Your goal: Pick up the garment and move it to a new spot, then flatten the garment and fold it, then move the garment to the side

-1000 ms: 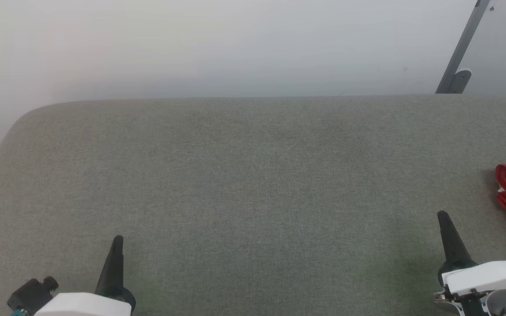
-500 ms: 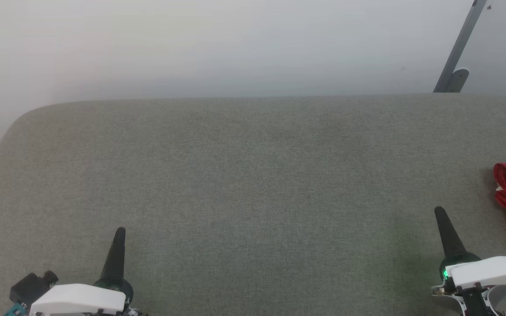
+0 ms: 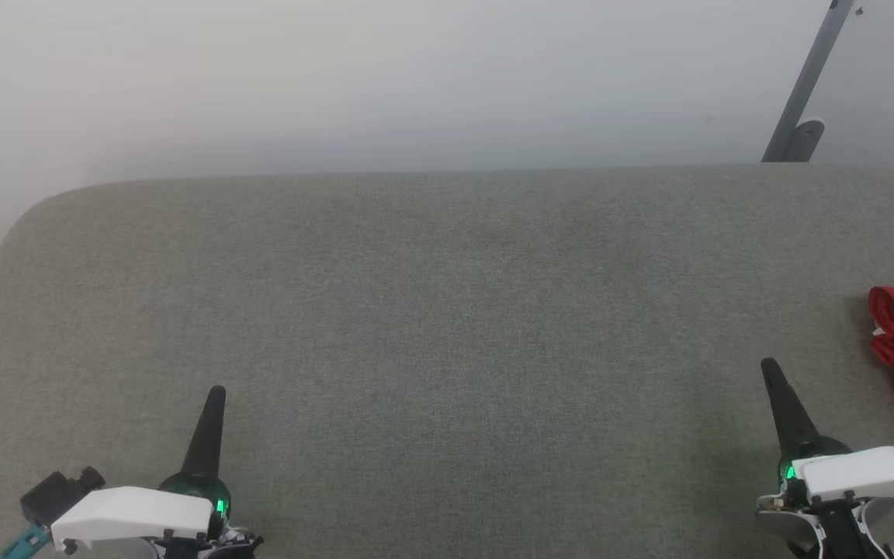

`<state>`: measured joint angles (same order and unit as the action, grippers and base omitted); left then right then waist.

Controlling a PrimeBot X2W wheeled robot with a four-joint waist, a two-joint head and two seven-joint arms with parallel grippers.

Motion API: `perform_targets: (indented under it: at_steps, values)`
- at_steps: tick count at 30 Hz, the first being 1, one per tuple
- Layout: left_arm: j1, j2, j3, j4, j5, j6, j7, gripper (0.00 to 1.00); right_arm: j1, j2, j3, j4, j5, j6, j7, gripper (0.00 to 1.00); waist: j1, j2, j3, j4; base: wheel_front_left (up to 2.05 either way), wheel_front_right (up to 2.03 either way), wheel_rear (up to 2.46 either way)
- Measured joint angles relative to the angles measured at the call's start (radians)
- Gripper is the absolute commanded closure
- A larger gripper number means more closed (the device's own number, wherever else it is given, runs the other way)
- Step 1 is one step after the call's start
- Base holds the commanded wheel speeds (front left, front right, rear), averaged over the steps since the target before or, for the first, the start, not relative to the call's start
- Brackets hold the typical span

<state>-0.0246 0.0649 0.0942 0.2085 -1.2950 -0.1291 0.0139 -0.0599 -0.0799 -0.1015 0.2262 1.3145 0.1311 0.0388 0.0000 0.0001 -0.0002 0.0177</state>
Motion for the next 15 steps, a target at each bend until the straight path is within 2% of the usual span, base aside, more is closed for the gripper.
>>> perform_targets:
  at_steps: [15]
  values:
    - [-0.025, -0.002, 0.002, 0.015, -0.123, 0.0, 0.034, 1.0, -0.016, 0.012, -0.004, 0.006, 0.11, 0.0, 0.03, 1.0, 0.0, 0.0, 0.001, -0.006, 0.0, 0.0, 0.0]
